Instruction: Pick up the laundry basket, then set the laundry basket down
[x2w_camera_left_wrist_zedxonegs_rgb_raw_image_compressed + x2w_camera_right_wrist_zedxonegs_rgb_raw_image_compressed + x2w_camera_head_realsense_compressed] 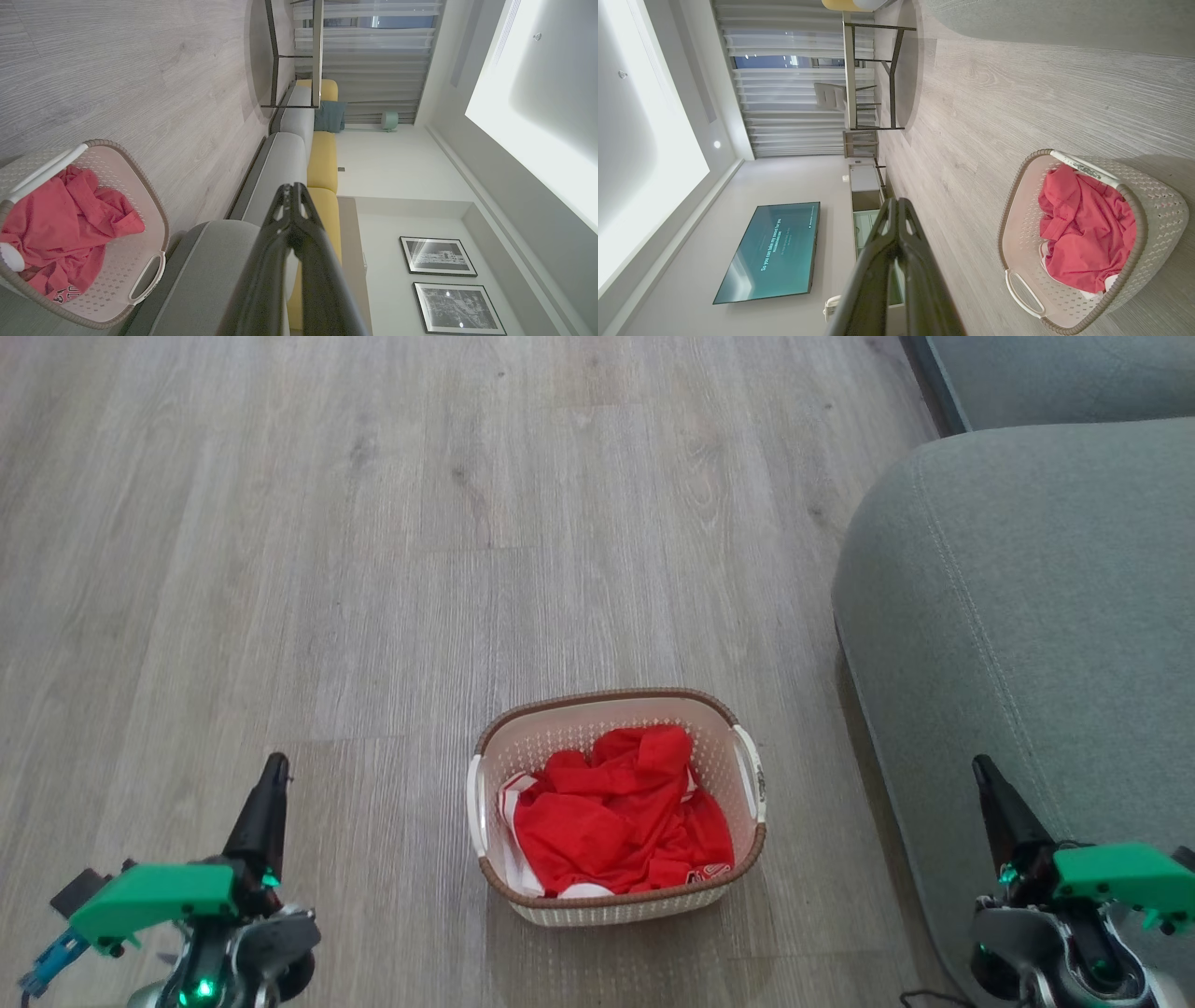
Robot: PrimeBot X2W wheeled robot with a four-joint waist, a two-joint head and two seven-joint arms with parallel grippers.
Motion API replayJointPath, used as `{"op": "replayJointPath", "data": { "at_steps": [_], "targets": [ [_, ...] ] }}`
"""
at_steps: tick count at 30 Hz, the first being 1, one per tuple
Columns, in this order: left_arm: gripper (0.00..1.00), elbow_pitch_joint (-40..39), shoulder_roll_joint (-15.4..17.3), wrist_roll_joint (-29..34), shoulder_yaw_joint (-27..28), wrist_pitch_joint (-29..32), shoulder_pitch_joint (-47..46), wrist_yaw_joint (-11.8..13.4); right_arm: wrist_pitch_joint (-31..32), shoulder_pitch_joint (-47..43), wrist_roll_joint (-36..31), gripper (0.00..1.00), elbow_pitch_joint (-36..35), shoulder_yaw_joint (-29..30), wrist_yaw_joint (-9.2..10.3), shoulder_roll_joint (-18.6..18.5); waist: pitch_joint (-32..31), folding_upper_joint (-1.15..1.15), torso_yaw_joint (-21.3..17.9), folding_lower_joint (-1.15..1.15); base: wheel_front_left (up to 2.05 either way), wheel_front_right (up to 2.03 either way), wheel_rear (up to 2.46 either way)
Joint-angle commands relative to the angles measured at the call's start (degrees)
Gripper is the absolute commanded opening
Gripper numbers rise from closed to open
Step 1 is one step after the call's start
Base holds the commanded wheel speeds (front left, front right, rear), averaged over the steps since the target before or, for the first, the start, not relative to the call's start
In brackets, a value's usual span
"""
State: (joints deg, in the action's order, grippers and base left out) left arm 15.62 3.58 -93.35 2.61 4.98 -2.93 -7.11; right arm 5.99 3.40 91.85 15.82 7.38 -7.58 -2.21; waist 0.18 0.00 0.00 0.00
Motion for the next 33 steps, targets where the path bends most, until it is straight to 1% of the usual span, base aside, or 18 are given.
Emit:
{"op": "replayJointPath", "data": {
  "at_steps": [1,33],
  "targets": [
    [0.00,-1.63,0.47,-0.16,2.30,0.21,-3.13,-0.37,0.41,2.77,0.39,0.00,-1.80,-0.96,0.09,-0.78,0.00,0.00,0.00,0.00,0.00,0.00,0.00],
    [0.00,-1.61,0.09,0.29,2.84,0.64,-3.17,-0.37,0.47,2.78,0.34,0.00,-1.80,-0.89,0.09,-0.73,0.00,0.00,0.00,0.00,0.00,0.00,0.00]
  ]
}}
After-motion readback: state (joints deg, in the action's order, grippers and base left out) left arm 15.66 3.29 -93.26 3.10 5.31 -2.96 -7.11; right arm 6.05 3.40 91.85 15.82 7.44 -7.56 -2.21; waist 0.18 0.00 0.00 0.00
